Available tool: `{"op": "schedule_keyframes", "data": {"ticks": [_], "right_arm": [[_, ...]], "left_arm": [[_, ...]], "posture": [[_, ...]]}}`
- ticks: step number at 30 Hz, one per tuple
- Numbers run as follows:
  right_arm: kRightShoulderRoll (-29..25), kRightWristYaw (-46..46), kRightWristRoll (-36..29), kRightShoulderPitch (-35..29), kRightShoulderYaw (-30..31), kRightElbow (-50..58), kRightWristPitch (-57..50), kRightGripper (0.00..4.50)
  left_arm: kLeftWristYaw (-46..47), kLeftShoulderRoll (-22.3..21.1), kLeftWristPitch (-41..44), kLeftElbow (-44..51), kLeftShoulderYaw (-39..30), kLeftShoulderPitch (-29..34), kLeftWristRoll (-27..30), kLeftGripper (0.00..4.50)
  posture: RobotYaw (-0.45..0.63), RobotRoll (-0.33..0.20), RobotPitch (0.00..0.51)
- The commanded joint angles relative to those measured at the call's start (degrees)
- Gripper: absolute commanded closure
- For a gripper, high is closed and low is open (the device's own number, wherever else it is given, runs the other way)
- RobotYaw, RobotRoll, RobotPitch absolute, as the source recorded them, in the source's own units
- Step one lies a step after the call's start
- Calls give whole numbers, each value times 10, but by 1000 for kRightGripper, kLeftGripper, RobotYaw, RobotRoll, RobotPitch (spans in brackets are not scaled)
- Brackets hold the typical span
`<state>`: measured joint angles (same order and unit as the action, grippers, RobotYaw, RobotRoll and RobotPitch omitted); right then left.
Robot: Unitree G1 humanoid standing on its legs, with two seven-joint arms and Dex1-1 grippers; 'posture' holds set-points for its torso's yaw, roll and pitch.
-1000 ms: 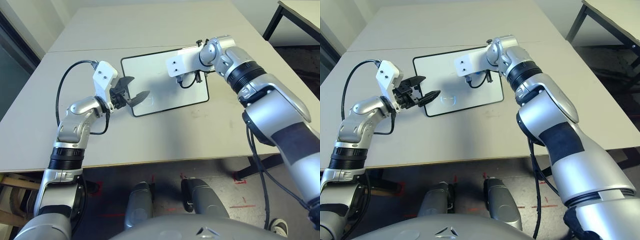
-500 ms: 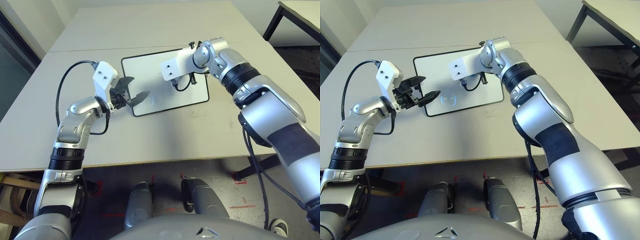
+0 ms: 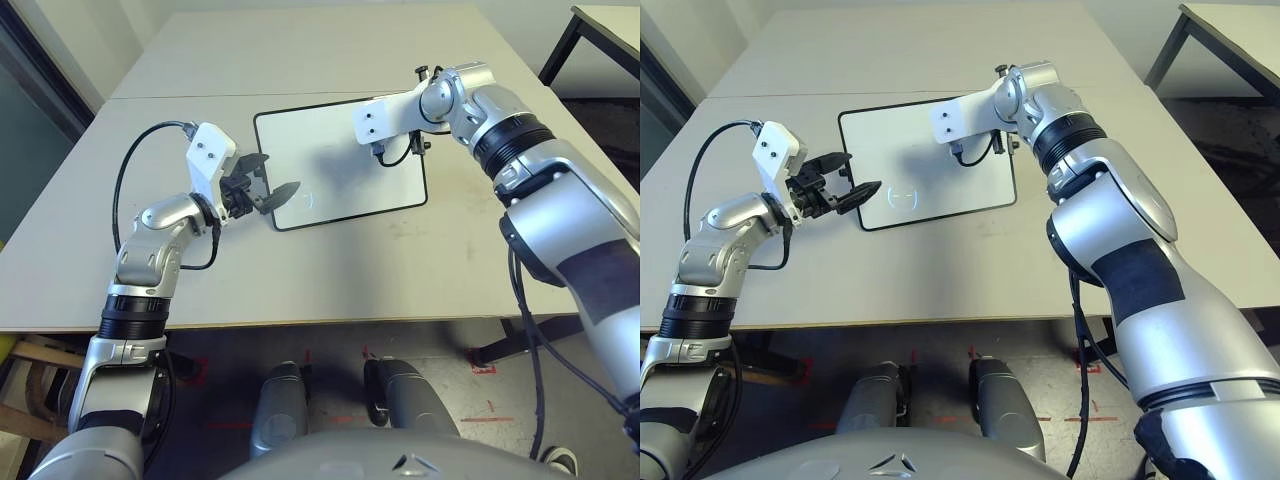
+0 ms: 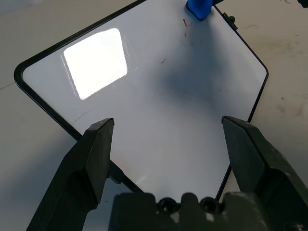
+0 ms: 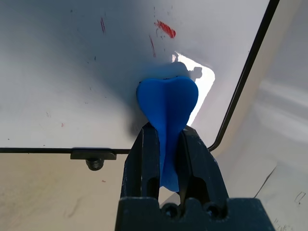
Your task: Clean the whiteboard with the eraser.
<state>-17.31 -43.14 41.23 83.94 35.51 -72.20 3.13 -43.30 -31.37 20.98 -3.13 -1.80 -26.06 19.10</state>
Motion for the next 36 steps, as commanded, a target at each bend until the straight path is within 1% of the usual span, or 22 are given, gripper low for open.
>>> {"op": "schedule_keyframes", "data": {"ticks": [1, 20, 26, 32, 36], "right_arm": [[2, 2, 1, 7, -1, -8, -6, 4197], [69, -8, -4, 24, -2, -14, -9, 4197], [92, -20, -1, 19, 4, -10, 2, 4197], [100, -24, 3, 14, 9, -7, 8, 4197], [92, -19, 10, 14, 12, -11, 8, 4197]], "left_arm": [[-3, 3, -4, -3, 3, -2, -6, 0], [4, 12, 2, 9, 3, 10, -5, 0], [8, 16, 2, 15, 2, 18, -5, 0], [12, 18, 3, 20, 2, 21, -4, 0], [12, 18, 2, 19, 2, 22, -3, 0]], "posture": [[-50, 0, 70], [-29, 0, 80], [-22, 0, 83], [-19, 0, 85], [-19, 0, 83]]}}
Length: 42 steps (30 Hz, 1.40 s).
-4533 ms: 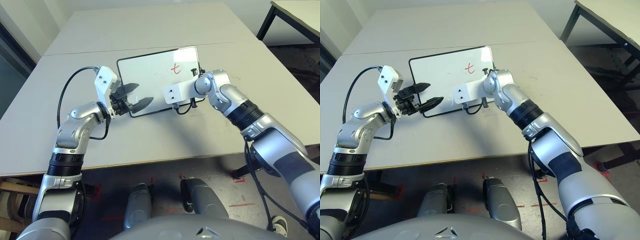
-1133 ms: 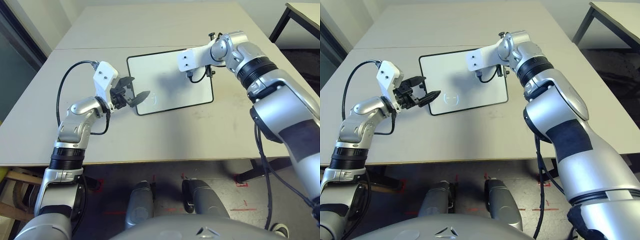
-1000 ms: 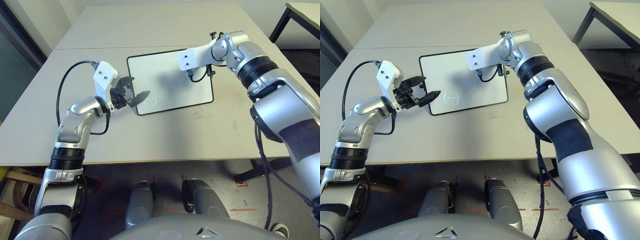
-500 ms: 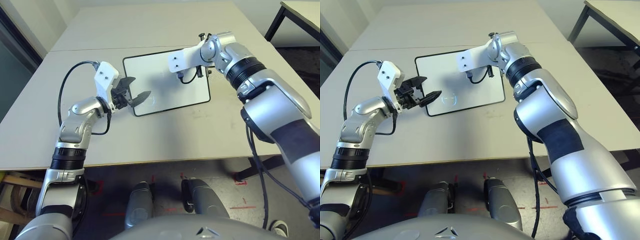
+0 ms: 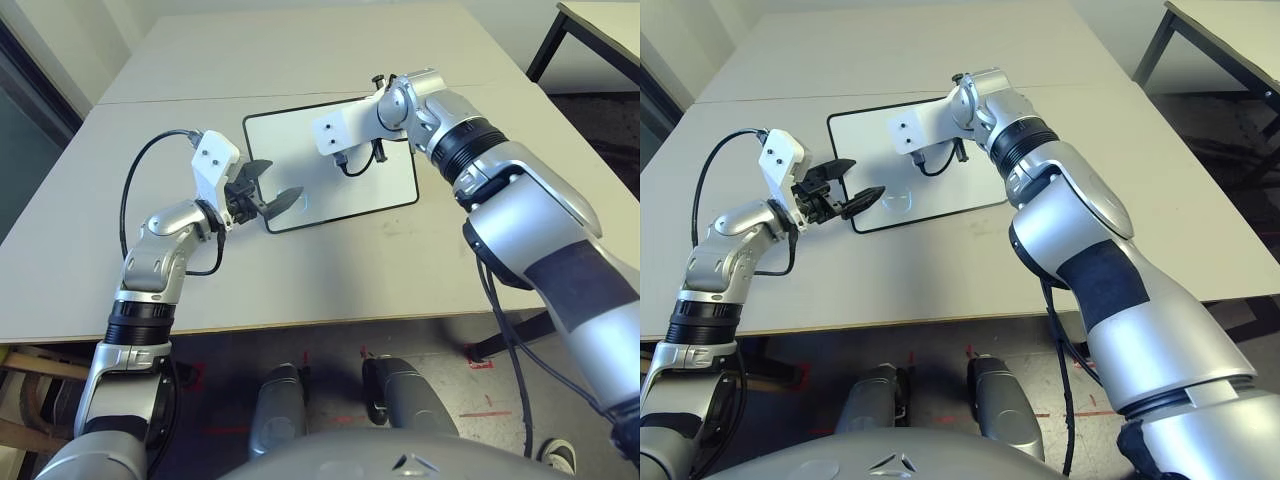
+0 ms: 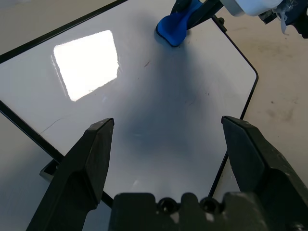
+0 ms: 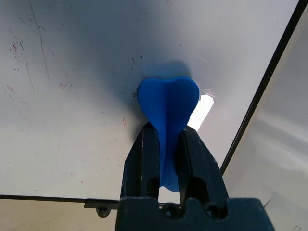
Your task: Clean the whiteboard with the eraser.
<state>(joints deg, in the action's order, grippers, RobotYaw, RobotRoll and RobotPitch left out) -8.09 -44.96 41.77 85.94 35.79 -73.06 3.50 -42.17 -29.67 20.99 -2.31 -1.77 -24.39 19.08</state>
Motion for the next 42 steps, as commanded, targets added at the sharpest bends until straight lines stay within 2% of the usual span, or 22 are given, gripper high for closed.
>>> {"op": "schedule_keyframes", "data": {"ticks": [1, 16, 20, 22, 27, 30, 32, 34, 37, 42], "right_arm": [[-5, 1, 6, -6, 9, -3, 4, 4197], [-85, 8, 11, -11, 17, -14, 0, 4197], [-96, -6, -5, -11, 1, -9, -2, 4197], [-106, -53, -38, -7, -28, 6, -7, 4197], [-144, -222, -118, -24, -90, 104, -88, 4197], [-208, -340, -143, -82, -103, 251, -185, 4197], [-246, -381, -144, -117, -105, 320, -254, 4197], [-271, -397, -142, -142, -103, 356, -306, 4197], [-294, -380, -134, -166, -101, 329, -368, 4197], [-263, -302, -151, -153, -118, 202, -434, 4197]], "left_arm": [[1, 1, 2, 11, 1, 5, -3, 0], [-5, 4, -4, -5, 6, -6, -6, 0], [-6, 5, -6, -8, 7, -9, -7, 0], [-6, 6, -7, -9, 9, -9, -8, 0], [-7, 10, -9, -12, 12, -8, -8, 0], [-8, 16, -14, -19, 15, -9, -9, 0], [-8, 20, -16, -23, 17, -10, -10, 0], [-8, 24, -16, -24, 18, -11, -10, 0], [-7, 28, -18, -28, 19, -13, -12, 0], [-7, 33, -23, -34, 21, -15, -15, 0]], "posture": [[-22, 0, 82], [-42, 0, 81], [-49, 0, 80], [-55, 0, 82], [-71, 0, 88], [-88, 0, 93], [-94, 0, 95], [-102, 0, 98], [-109, 0, 100], [-111, 0, 100]]}}
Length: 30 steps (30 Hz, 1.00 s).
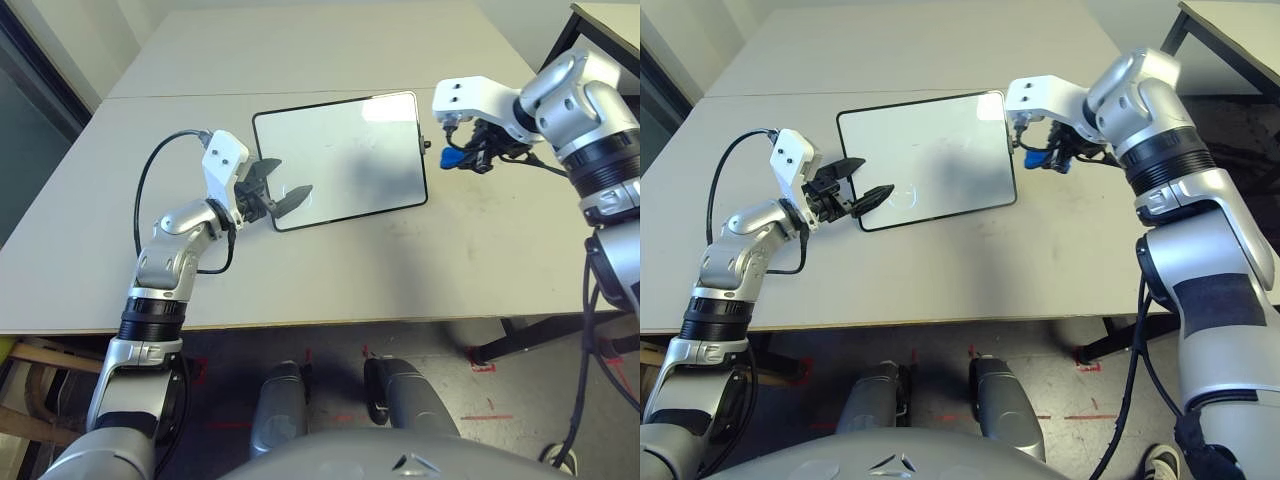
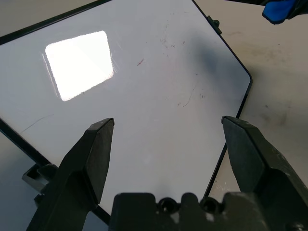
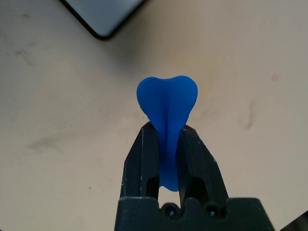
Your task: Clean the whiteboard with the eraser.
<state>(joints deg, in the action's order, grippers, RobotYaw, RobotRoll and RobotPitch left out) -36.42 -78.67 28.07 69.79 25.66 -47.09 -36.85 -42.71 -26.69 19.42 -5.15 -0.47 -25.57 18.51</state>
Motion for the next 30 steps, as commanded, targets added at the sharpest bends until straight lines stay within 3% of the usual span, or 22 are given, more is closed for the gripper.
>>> {"op": "schedule_keyframes", "data": {"ticks": [1, 11, 29, 30], "right_arm": [[33, 52, -20, 16, -24, -86, -45, 4197], [96, 253, -115, 64, -145, -257, -104, 4197], [111, 458, -196, 29, -251, -289, -137, 4197], [112, 465, -201, 28, -257, -289, -139, 3637]], "left_arm": [[-1, 4, -7, -5, 8, -3, -10, 0], [3, -4, 0, 10, -4, 7, -10, 0], [4, -21, 15, 23, -8, 9, -9, 0], [3, -22, 15, 22, -8, 8, -8, 0]], "posture": [[-105, 0, 101], [-68, 0, 105], [-65, 0, 105], [-66, 0, 103]]}}
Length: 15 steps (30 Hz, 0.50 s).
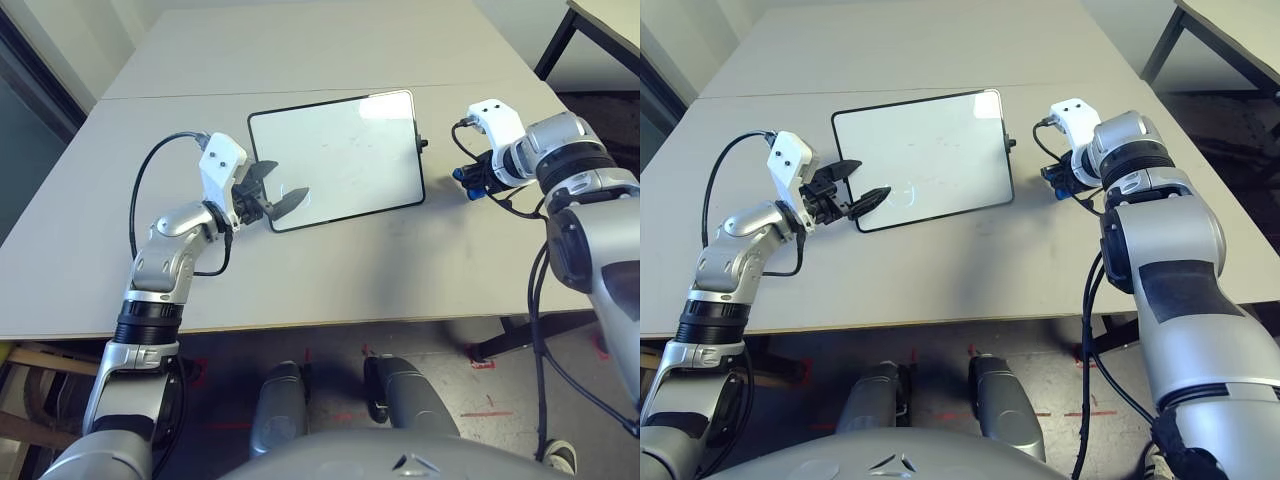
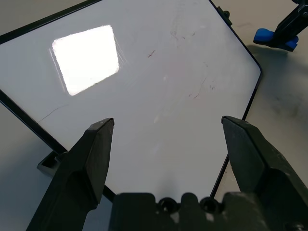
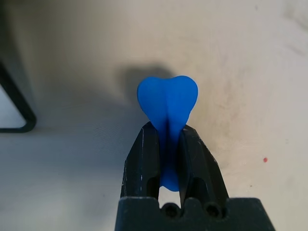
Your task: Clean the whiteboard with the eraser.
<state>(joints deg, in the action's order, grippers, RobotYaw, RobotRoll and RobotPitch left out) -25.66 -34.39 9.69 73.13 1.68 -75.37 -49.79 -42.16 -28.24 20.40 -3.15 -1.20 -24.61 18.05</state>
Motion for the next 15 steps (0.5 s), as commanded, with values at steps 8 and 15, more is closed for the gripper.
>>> {"op": "schedule_keyframes", "data": {"ticks": [8, 15], "right_arm": [[-2, 70, -66, -2, -78, 5, -6, 975], [-27, 16, -79, -30, -72, 86, 127, 23]], "left_arm": [[-4, -18, 14, 7, -18, -10, 10, 0], [23, -27, 42, 31, -102, -18, 64, 0]], "posture": [[-58, 0, 90], [-39, 0, 81]]}}
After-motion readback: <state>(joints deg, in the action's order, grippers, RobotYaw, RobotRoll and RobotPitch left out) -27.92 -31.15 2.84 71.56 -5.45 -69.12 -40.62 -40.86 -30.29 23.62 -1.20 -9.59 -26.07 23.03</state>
